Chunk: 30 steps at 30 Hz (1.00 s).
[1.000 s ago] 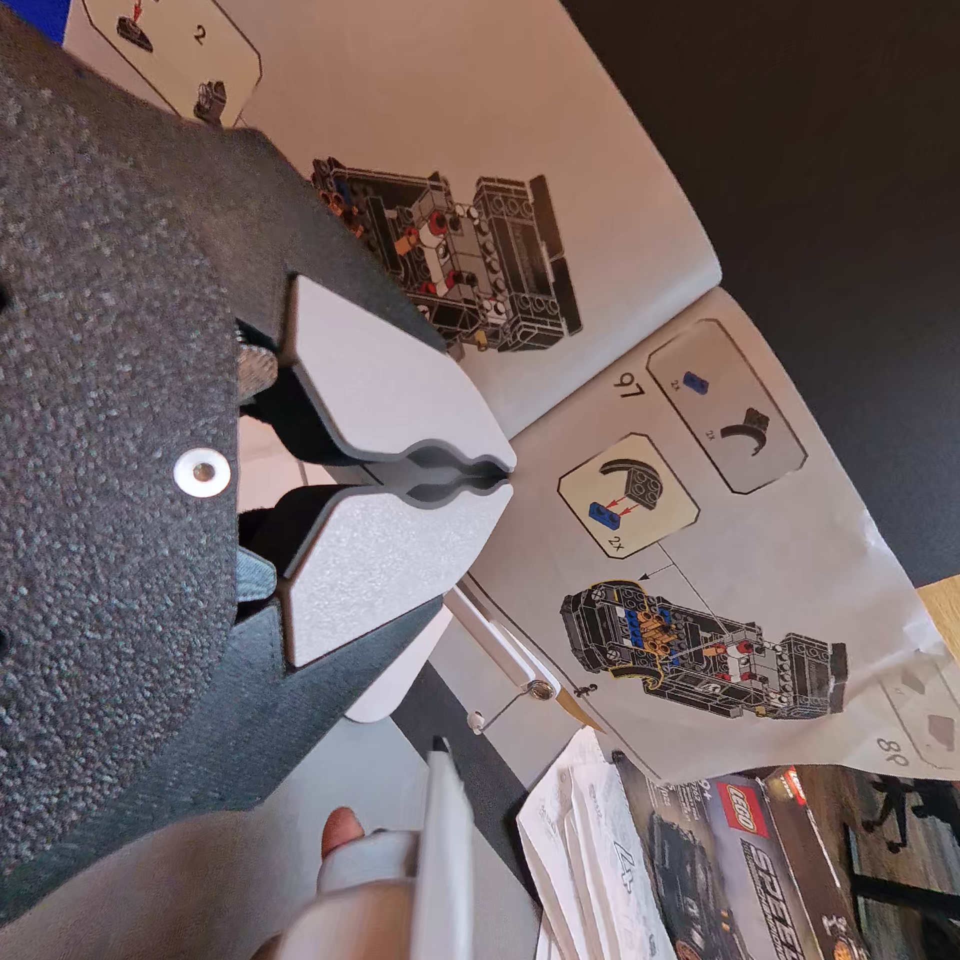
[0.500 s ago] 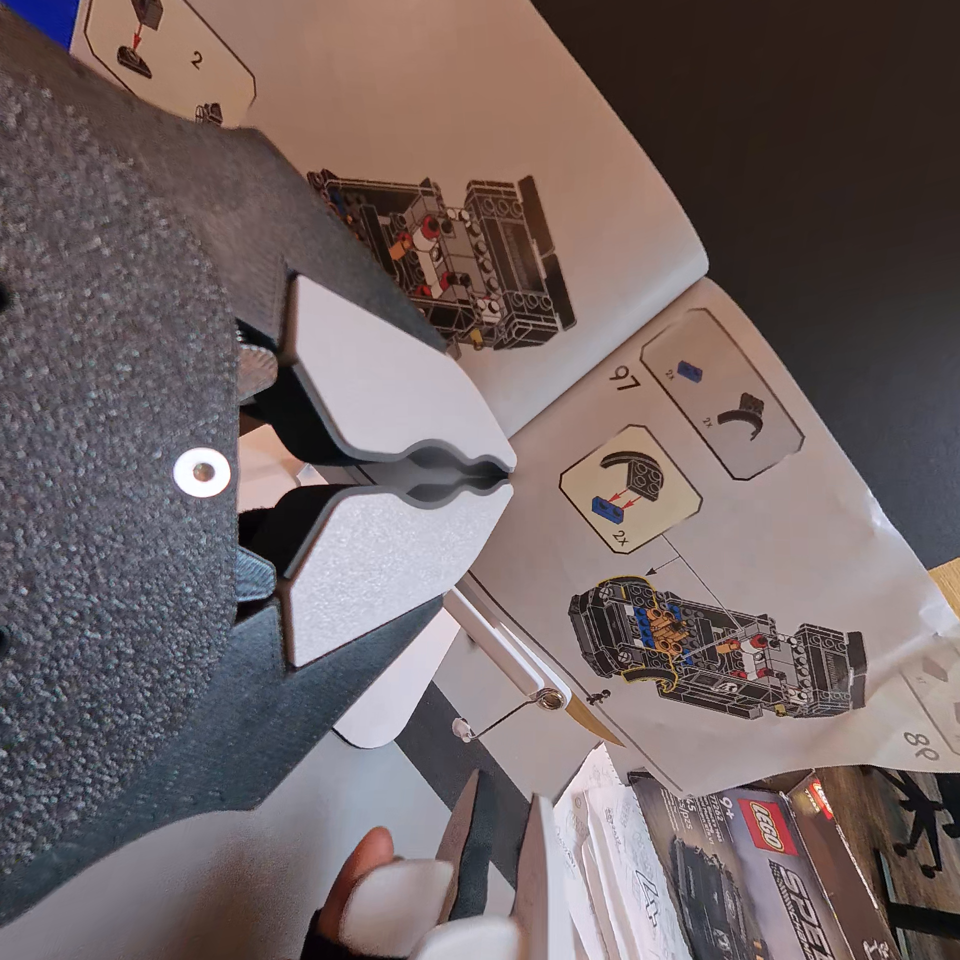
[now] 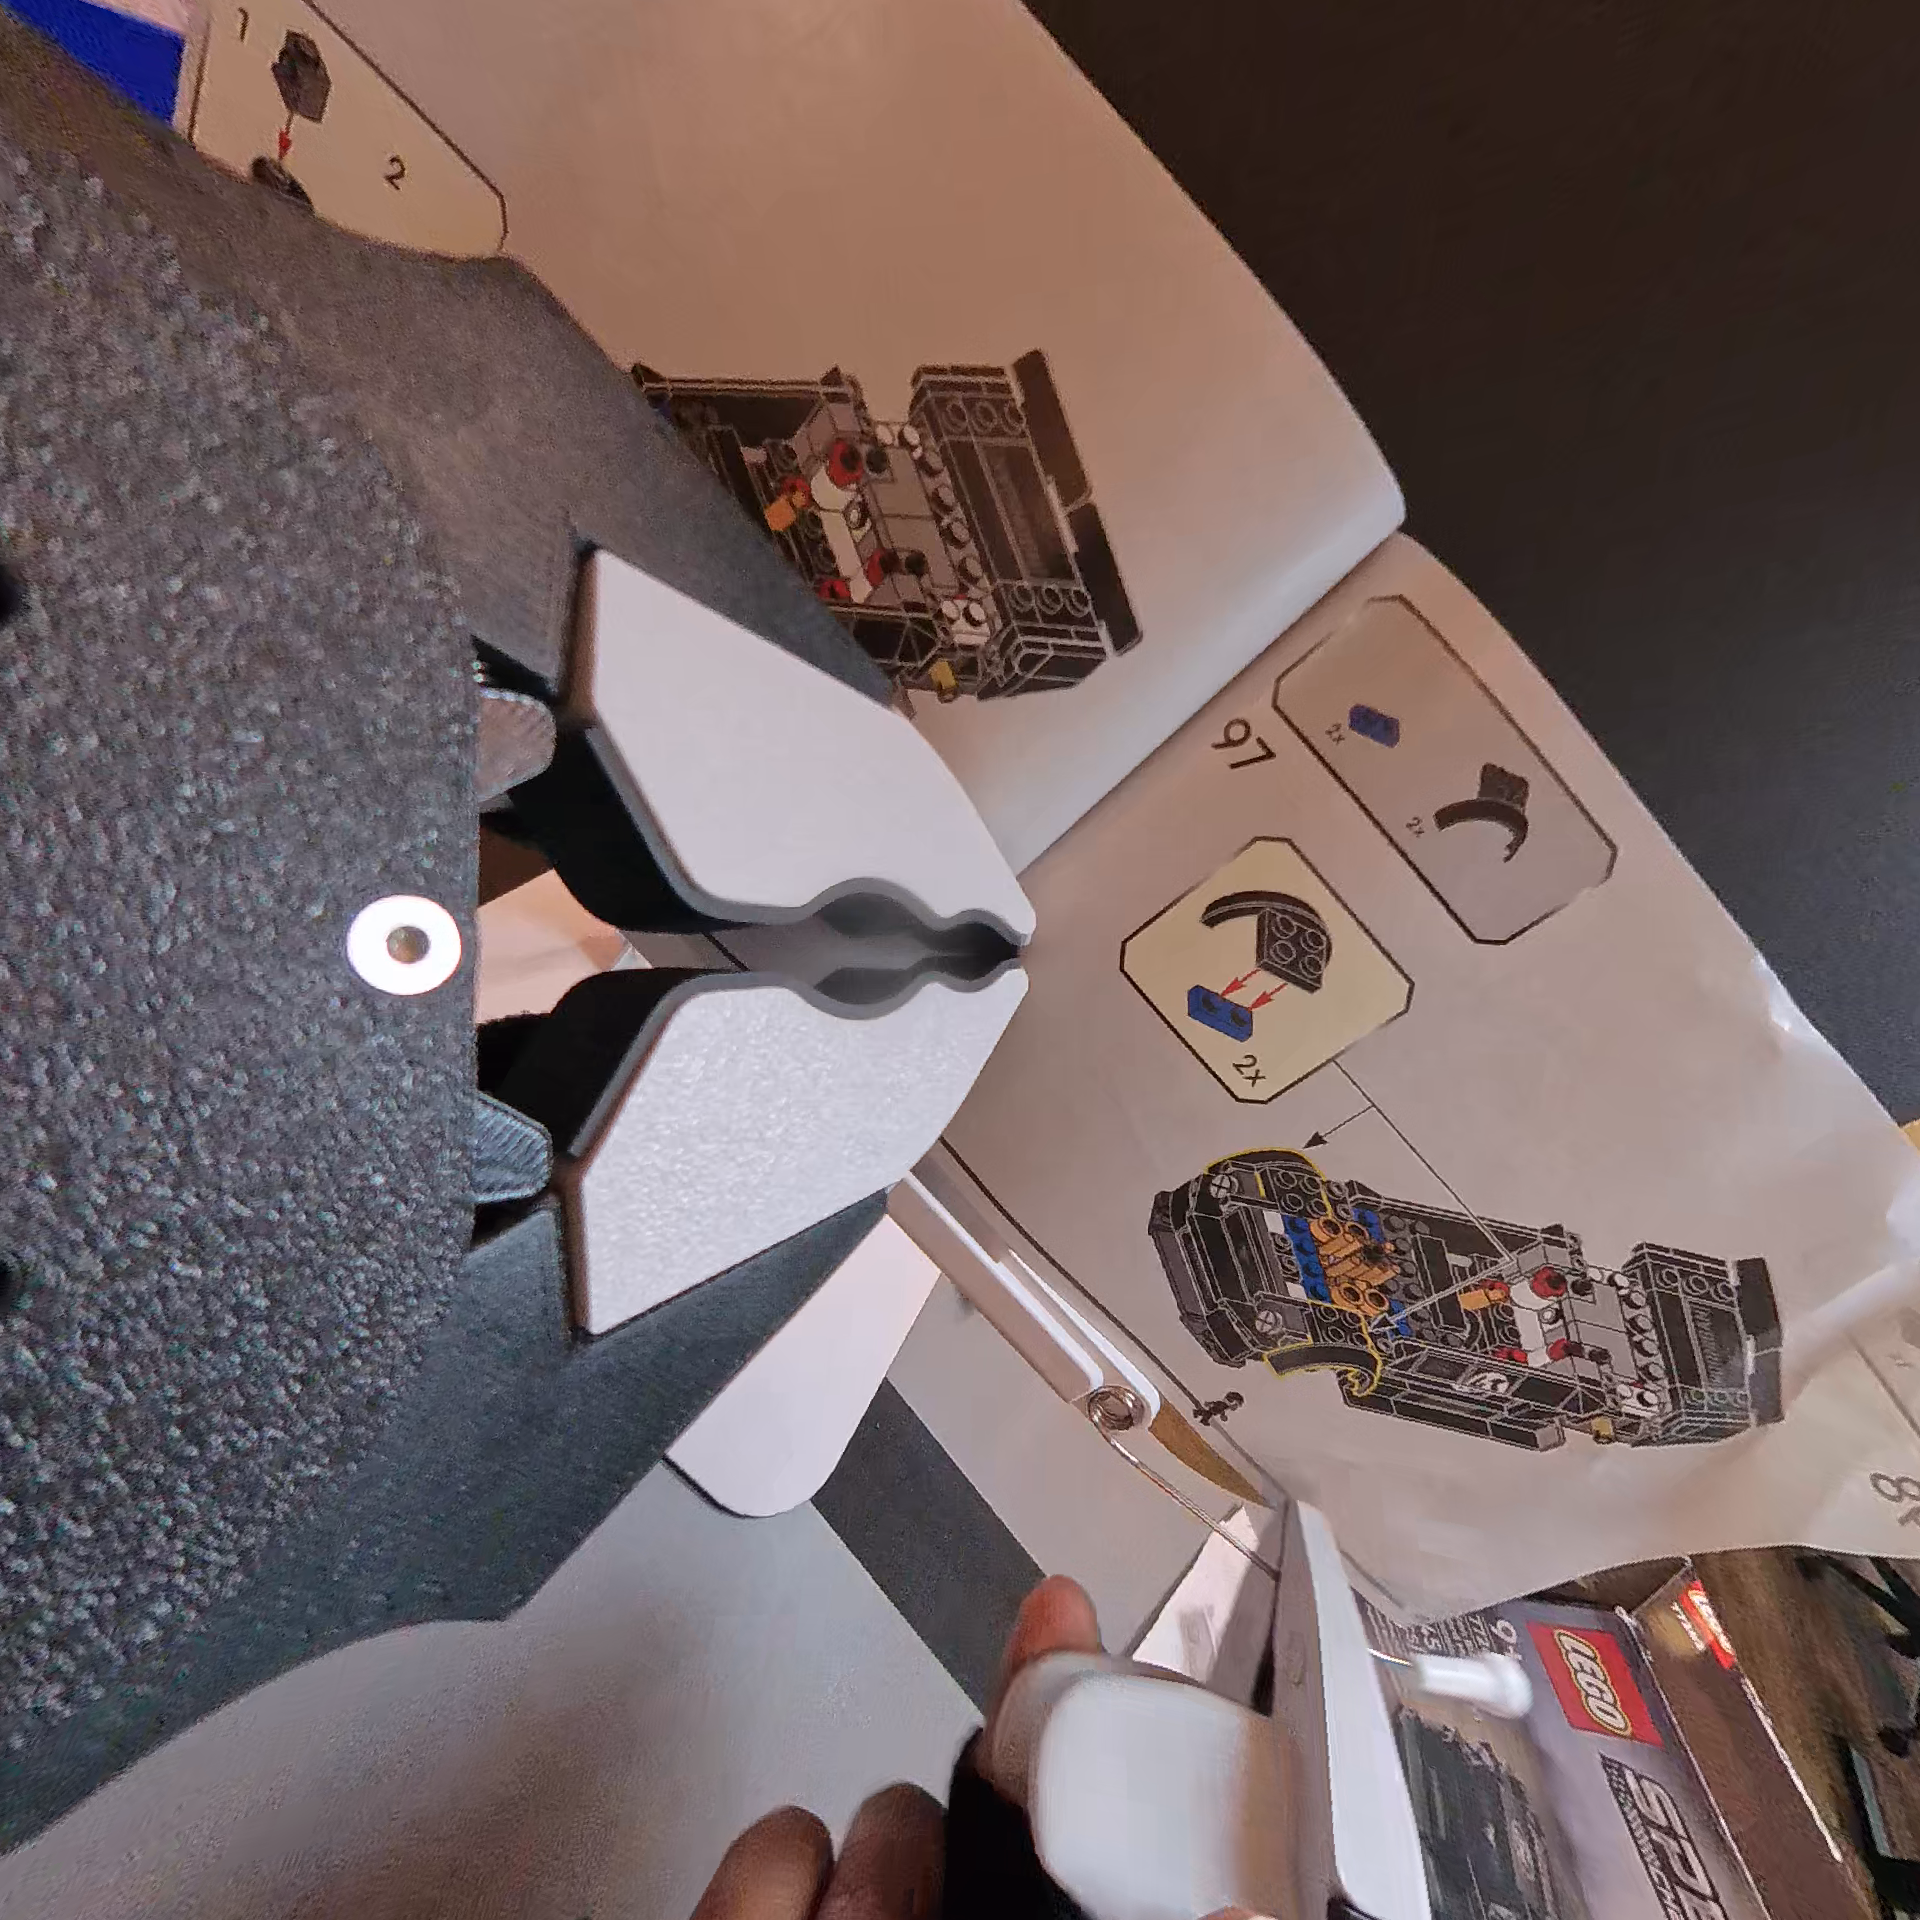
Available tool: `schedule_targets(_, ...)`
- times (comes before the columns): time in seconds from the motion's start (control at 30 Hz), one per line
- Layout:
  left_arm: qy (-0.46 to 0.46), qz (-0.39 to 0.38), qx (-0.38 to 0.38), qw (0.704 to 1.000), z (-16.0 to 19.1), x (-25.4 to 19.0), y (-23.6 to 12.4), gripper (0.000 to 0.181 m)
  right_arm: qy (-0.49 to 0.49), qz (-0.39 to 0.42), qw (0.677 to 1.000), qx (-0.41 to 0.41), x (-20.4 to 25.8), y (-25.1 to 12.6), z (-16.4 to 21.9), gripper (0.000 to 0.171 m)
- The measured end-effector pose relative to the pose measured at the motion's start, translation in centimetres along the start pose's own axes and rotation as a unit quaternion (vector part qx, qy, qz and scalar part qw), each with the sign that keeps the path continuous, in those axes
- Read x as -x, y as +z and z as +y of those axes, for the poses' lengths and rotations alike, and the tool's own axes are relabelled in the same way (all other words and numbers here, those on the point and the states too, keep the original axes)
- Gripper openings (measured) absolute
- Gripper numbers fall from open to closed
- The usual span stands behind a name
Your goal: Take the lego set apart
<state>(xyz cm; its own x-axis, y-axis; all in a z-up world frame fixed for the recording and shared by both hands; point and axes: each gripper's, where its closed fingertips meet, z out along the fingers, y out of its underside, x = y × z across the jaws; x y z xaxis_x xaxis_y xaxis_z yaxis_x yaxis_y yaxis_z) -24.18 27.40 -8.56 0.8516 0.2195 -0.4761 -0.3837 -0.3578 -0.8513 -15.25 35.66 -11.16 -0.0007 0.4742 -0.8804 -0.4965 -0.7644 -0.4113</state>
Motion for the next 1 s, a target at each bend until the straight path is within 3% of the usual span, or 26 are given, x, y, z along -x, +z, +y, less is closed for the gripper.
schedule_targets(0.17, 0.014, -0.014, 0.023, 1.000, 0.2, 0.1, 0.4, 0.001, -0.272, 0.032, 0.962, -0.005, 2.2, -0.3, 0.9, 0.001)
schedule_targets(0.27, 0.007, -0.007, 0.027, 1.000, 0.3, -0.1, 0.6, 0.001, -0.471, 0.048, 0.881, 0.027, 3.9, 0.2, 2.1, 0.002)
schedule_targets(0.4, -0.013, 0.008, 0.016, 1.000, 0.2, -0.3, 0.5, 0.001, -0.643, 0.046, 0.761, 0.070, 4.8, 1.1, 3.4, 0.002)
schedule_targets(0.6, -0.024, 0.023, -0.013, 0.999, 0.3, 0.4, -0.8, 0.001, -0.811, 0.016, 0.572, 0.121, 4.6, 2.5, 7.3, 0.000)
schedule_targets(0.77, -0.019, 0.030, -0.028, 0.999, 1.4, 2.1, -2.0, 0.000, -0.870, -0.011, 0.472, 0.140, 4.1, 2.6, 8.3, 0.000)
schedule_targets(0.87, -0.019, 0.038, -0.047, 0.998, 1.4, 2.8, -2.9, 0.000, -0.881, -0.028, 0.447, 0.152, 3.9, 2.6, 8.5, 0.000)
schedule_targets(1.0, -0.018, 0.048, -0.062, 0.997, 1.4, 3.1, -3.9, 0.005, -0.857, -0.019, 0.487, 0.168, 4.3, 2.3, 8.7, 0.009)
